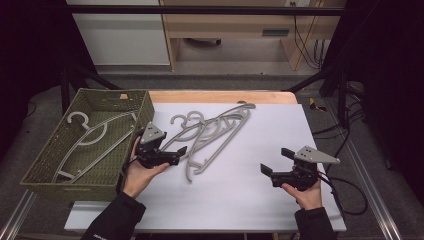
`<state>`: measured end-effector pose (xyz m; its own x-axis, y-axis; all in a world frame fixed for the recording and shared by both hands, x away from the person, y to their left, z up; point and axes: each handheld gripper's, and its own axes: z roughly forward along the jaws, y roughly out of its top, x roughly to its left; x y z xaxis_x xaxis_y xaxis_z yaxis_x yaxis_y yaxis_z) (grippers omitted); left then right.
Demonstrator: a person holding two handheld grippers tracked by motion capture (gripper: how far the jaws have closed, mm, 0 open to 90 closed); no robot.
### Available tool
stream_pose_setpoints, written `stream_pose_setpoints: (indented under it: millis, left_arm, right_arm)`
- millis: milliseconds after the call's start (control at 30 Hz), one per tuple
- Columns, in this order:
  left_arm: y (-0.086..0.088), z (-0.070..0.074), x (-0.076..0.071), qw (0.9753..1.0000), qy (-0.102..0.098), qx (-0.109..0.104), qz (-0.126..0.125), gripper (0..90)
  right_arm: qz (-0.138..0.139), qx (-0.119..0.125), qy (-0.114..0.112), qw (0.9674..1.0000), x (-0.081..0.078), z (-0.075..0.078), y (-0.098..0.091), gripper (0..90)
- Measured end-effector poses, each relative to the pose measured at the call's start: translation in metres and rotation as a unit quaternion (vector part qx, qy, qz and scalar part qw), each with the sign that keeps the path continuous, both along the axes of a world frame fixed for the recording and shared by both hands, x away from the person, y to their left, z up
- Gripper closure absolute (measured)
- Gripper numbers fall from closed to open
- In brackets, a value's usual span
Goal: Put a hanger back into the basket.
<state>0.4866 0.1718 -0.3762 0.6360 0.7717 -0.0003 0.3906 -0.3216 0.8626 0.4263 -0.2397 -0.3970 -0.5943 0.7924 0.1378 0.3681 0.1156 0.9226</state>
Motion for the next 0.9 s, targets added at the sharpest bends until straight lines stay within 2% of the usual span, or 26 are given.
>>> stream_pose_setpoints:
  millis: [33,67,200,400,700,767,900]
  left_arm:
    - [-0.003,-0.003,0.004,1.0000,0.002,-0.003,0.006,12.7]
    - [-0.005,-0.005,0.009,1.0000,0.005,0.004,0.005,12.9]
    - [-0.011,-0.014,0.026,0.9996,0.024,-0.005,0.016,14.3]
    - [-0.015,-0.029,0.046,0.9990,0.035,-0.006,0.027,16.8]
    - [-0.021,-0.049,0.066,0.9982,0.052,-0.002,0.032,24.2]
    - [-0.025,-0.055,0.069,0.9980,0.052,0.008,0.034,26.8]
    - [-0.031,-0.065,0.076,0.9975,0.061,0.015,0.034,32.0]
  right_arm:
    - [0.000,0.000,0.001,1.0000,0.000,0.000,0.000,3.2]
    - [0.000,0.000,0.000,1.0000,0.000,0.000,0.000,3.2]
    - [0.002,-0.002,0.000,1.0000,0.000,0.000,0.000,3.2]
    - [0.003,-0.003,-0.001,1.0000,0.000,0.000,0.000,3.2]
    - [0.006,-0.006,0.000,1.0000,0.001,-0.001,0.001,3.1]
    - [0.006,-0.007,0.000,1.0000,0.001,-0.002,0.001,3.1]
    - [0.007,-0.006,0.000,1.0000,0.001,-0.001,0.001,3.1]
